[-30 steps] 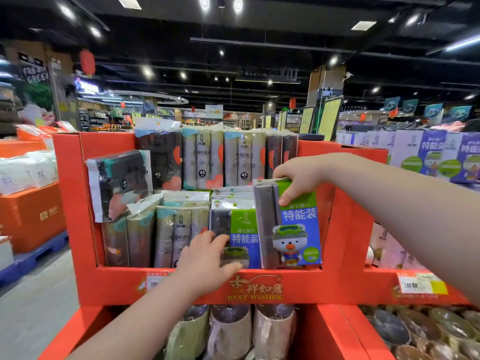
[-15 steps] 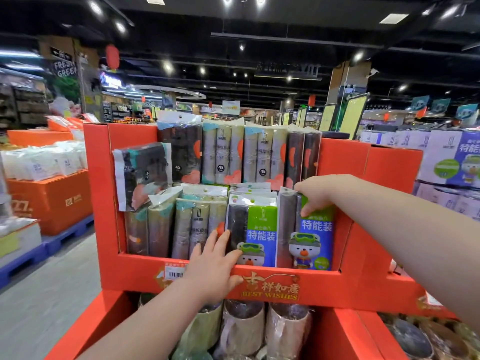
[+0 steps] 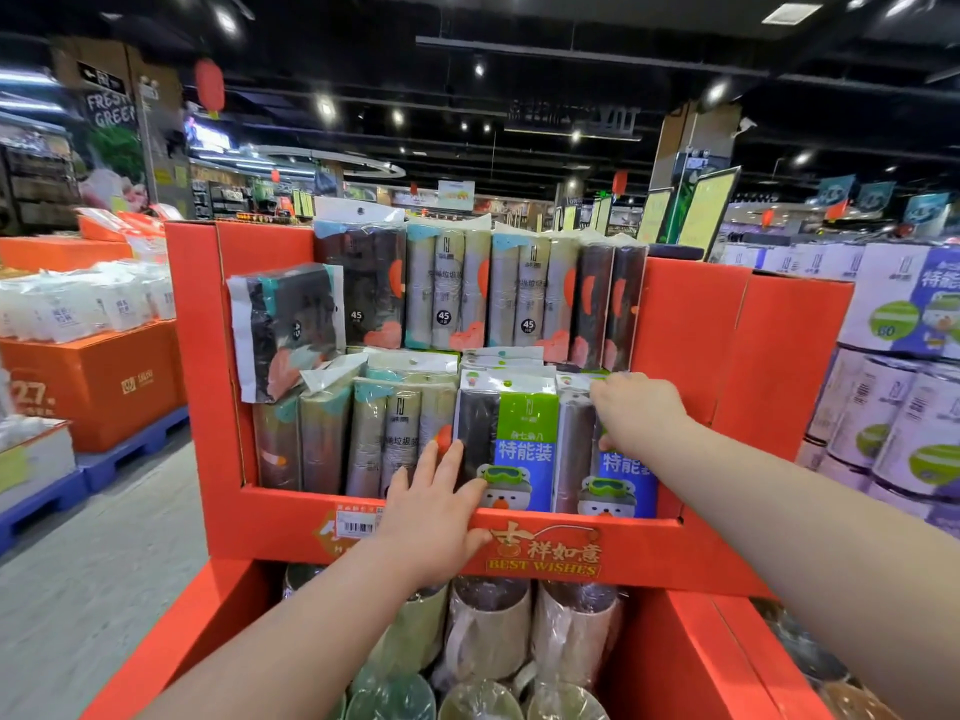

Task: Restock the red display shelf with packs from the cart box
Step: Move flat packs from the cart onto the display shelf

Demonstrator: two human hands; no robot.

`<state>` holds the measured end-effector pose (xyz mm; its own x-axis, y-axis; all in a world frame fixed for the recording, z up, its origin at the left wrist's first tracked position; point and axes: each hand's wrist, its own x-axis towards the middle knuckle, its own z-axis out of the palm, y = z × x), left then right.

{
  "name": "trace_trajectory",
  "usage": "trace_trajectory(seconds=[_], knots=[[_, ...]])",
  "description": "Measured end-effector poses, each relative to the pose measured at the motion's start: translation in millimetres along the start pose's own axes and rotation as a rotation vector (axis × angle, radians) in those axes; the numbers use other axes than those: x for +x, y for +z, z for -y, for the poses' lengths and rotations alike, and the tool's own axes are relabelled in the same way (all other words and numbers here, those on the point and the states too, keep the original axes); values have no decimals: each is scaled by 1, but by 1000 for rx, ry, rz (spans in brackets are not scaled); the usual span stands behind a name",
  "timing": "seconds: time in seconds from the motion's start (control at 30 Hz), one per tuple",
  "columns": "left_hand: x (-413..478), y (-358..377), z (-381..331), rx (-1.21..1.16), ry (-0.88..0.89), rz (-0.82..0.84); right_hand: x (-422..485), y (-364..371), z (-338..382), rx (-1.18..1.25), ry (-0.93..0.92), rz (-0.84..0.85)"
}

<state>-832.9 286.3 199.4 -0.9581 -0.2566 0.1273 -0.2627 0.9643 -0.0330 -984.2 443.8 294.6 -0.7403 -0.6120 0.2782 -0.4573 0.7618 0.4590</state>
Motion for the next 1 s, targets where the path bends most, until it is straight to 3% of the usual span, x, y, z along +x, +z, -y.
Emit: trace_trajectory(seconds=[0.2,0.37,0.53,0.83,1.0], knots=[[-9,-3,4,-65,36,-22,-32,-2,8,141,78,-107],[-34,4,5,-41,78,-130,-72,-11,27,197,28,-164],[-68,24,7,-1,141,-217,-124,-5,68,264,-93,-55],[-132,29,8,-19,-9,31,-203,26,120,312,-258,340],[-175,15,-8,-43,-92,-49,-233,21,129,364,-342,359]])
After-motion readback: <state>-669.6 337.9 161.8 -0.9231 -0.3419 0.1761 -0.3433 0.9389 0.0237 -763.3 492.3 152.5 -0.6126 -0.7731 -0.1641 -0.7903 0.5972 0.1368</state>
